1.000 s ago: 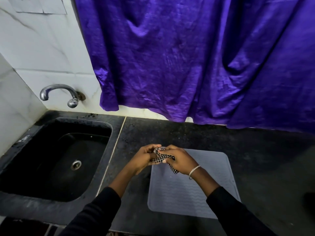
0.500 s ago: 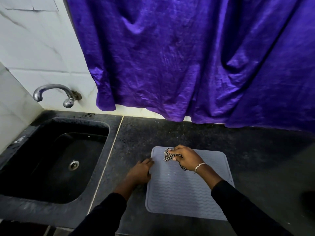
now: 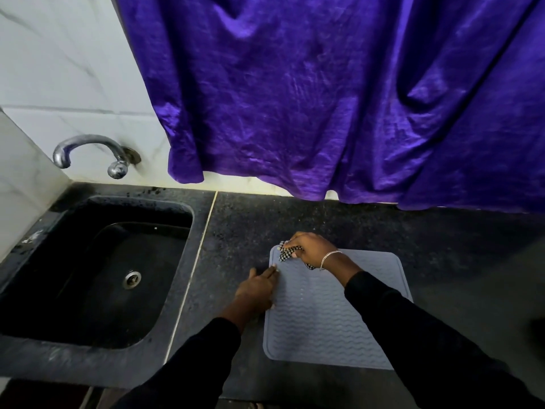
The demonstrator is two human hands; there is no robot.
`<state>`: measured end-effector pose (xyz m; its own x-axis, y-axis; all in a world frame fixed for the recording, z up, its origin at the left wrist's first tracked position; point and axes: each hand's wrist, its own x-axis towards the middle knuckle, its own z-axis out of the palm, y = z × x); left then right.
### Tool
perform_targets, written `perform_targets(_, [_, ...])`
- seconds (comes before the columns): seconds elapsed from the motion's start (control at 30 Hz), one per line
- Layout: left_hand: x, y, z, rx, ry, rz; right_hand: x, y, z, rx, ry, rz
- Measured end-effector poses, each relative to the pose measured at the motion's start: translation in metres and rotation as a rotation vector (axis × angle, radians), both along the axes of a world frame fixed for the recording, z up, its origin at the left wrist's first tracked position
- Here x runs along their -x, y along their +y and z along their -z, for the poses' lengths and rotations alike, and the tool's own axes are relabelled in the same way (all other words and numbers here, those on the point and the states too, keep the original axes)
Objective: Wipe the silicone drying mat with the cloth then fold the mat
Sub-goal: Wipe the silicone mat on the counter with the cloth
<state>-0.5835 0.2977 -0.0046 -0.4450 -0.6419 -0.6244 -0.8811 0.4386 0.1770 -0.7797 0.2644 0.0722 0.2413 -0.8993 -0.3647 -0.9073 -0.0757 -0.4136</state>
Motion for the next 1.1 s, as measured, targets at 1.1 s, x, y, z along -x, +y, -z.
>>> perform_targets(1.1, [0.014, 0.009, 0.011, 0.121, 0.026, -0.139, 0.024, -0.006, 0.022, -0.014, 0.214, -0.371])
